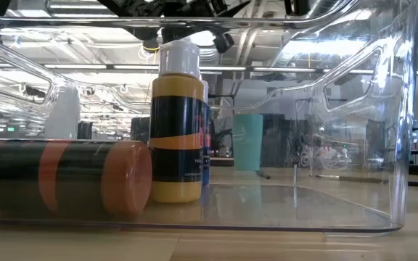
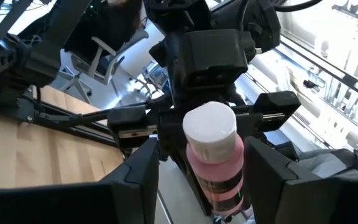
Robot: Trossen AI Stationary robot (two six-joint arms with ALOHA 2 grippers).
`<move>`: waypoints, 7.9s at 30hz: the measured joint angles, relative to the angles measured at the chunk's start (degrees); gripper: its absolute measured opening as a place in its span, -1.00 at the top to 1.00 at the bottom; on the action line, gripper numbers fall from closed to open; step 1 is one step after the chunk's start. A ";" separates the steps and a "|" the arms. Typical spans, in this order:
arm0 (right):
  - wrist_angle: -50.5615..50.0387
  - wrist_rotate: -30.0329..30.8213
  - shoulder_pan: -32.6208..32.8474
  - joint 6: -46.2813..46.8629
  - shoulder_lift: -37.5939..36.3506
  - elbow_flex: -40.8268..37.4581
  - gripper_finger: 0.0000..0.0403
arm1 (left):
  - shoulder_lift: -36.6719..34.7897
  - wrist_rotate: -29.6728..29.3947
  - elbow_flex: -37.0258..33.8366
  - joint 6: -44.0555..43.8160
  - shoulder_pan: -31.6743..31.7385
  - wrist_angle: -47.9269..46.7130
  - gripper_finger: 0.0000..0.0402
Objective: Pick & Place Paint Supplies
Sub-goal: Put the pink paint bottle into the transparent bin
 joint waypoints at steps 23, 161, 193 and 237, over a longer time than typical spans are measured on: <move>-0.86 -0.25 0.03 -1.08 0.00 0.00 0.44 | 0.45 -2.36 2.79 0.02 -1.77 -0.01 0.30; 11.51 31.98 26.63 -14.45 22.80 -2.27 -0.18 | 9.03 -126.54 2.62 10.27 -73.18 -42.63 0.87; 11.33 31.97 26.76 -15.08 22.82 -2.27 -0.18 | 12.70 -119.99 2.58 9.98 -70.84 -41.75 0.87; 11.09 32.82 27.18 -15.04 22.93 -2.27 -0.18 | 13.64 -116.40 2.58 7.75 -69.36 -43.88 0.87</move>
